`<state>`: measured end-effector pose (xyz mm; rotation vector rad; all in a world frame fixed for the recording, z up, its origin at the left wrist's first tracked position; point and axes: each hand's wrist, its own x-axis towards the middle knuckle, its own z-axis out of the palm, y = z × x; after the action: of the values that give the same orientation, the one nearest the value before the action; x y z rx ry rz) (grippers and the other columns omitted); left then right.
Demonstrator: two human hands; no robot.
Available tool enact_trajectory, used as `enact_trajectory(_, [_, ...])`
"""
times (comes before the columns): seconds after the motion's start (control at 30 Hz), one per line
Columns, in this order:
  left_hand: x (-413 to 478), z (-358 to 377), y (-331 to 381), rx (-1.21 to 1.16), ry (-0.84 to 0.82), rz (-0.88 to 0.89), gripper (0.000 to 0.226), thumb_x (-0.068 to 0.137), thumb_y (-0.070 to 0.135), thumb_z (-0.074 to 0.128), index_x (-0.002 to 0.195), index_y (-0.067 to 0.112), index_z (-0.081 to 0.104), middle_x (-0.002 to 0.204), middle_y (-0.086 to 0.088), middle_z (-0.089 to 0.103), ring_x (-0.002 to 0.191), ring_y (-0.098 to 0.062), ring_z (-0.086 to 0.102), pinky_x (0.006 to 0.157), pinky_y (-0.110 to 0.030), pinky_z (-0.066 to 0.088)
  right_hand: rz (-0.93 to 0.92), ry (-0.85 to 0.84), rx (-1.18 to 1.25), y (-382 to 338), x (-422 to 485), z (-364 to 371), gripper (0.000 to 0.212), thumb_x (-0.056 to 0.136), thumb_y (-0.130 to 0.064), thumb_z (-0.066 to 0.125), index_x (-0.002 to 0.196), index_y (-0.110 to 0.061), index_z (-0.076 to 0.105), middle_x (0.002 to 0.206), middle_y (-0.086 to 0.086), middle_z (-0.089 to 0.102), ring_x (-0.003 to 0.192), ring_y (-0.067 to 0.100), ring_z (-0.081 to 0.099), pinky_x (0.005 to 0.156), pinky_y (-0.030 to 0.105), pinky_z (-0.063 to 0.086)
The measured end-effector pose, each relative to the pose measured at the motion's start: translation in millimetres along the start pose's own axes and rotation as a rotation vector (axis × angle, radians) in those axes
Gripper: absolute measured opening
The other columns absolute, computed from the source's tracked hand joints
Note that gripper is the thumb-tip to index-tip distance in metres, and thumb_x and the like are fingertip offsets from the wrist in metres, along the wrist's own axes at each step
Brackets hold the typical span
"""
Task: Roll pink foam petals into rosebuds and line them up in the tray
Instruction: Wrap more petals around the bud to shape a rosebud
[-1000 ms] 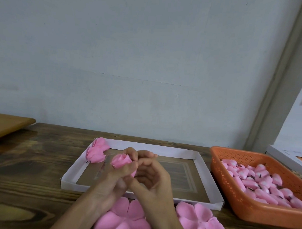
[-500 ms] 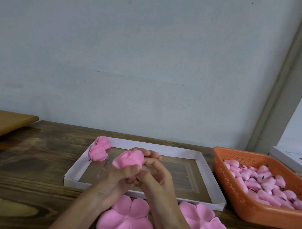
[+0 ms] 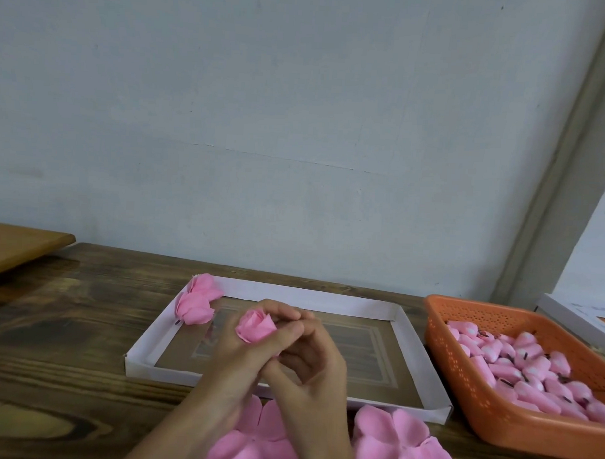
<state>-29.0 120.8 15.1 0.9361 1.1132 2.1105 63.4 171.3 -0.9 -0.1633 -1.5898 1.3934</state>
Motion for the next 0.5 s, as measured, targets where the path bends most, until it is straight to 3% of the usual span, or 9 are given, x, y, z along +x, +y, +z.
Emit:
enact_trajectory(0.1, [0.0, 1.5, -2.0, 0.026, 0.057, 0.009, 0.035, 0.063, 0.025, 0.089, 0.088, 0.006, 0.073, 0.108, -0.024, 0.074, 0.109, -0.045, 0.07, 0.098, -0.06, 0.052, -0.068, 0.034, -0.087, 0.0, -3.2, 1.4, 0.038, 0.071, -0.013, 0.073, 0.11, -0.016, 0.072, 0.118, 0.002, 0.073, 0.102, 0.024, 0.074, 0.086, 0.032, 0.061])
enact_trajectory(0.17, [-0.4, 1.3, -1.4, 0.041, 0.065, -0.023, 0.045, 0.065, 0.032, 0.089, 0.096, 0.004, 0.073, 0.11, -0.019, 0.076, 0.108, -0.041, 0.072, 0.091, -0.054, 0.055, -0.125, 0.049, -0.202, -1.5, -3.6, 0.9, 0.04, 0.071, -0.01, 0.076, 0.109, -0.022, 0.073, 0.116, -0.003, 0.071, 0.098, 0.022, 0.073, 0.082, 0.034, 0.062])
enact_trajectory(0.23, [0.7, 1.5, 1.2, 0.089, 0.071, -0.009, 0.043, 0.066, 0.038, 0.088, 0.095, 0.009, 0.076, 0.107, -0.015, 0.078, 0.103, -0.034, 0.074, 0.084, -0.044, 0.059, -0.175, 0.045, -0.378, -5.7, -1.1, -2.4, 0.043, 0.07, -0.012, 0.079, 0.107, -0.034, 0.073, 0.109, -0.008, 0.064, 0.096, 0.017, 0.068, 0.078, 0.025, 0.057])
enact_trajectory(0.3, [3.7, -1.5, 2.7, 0.168, 0.109, 0.054, 0.029, 0.071, 0.037, 0.086, 0.087, 0.014, 0.079, 0.095, -0.011, 0.079, 0.091, -0.024, 0.077, 0.076, -0.036, 0.061, -0.223, 0.042, -0.507, -11.2, 4.0, -8.3, 0.036, 0.067, -0.017, 0.077, 0.098, -0.037, 0.07, 0.101, -0.013, 0.06, 0.099, 0.014, 0.062, 0.078, 0.016, 0.047])
enact_trajectory(0.37, [9.4, -7.9, 3.5, 0.299, 0.156, 0.14, 0.012, 0.08, 0.029, 0.083, 0.079, 0.018, 0.078, 0.075, -0.008, 0.076, 0.073, -0.019, 0.076, 0.065, -0.025, 0.059, -0.251, 0.081, -0.551, -16.3, 10.6, -16.8, 0.031, 0.068, -0.014, 0.071, 0.093, -0.033, 0.069, 0.1, -0.013, 0.06, 0.099, 0.016, 0.061, 0.078, 0.017, 0.044])
enact_trajectory(0.5, [15.1, -21.2, -2.9, 0.653, 0.075, 0.146, 0.017, 0.08, 0.019, 0.082, 0.07, 0.02, 0.069, 0.059, 0.0, 0.07, 0.049, -0.015, 0.066, 0.049, -0.032, 0.056, -0.314, -0.024, -0.6, -23.7, 19.6, -29.7, 0.029, 0.086, -0.011, 0.072, 0.109, -0.029, 0.071, 0.11, -0.011, 0.064, 0.106, 0.018, 0.063, 0.08, 0.023, 0.051])
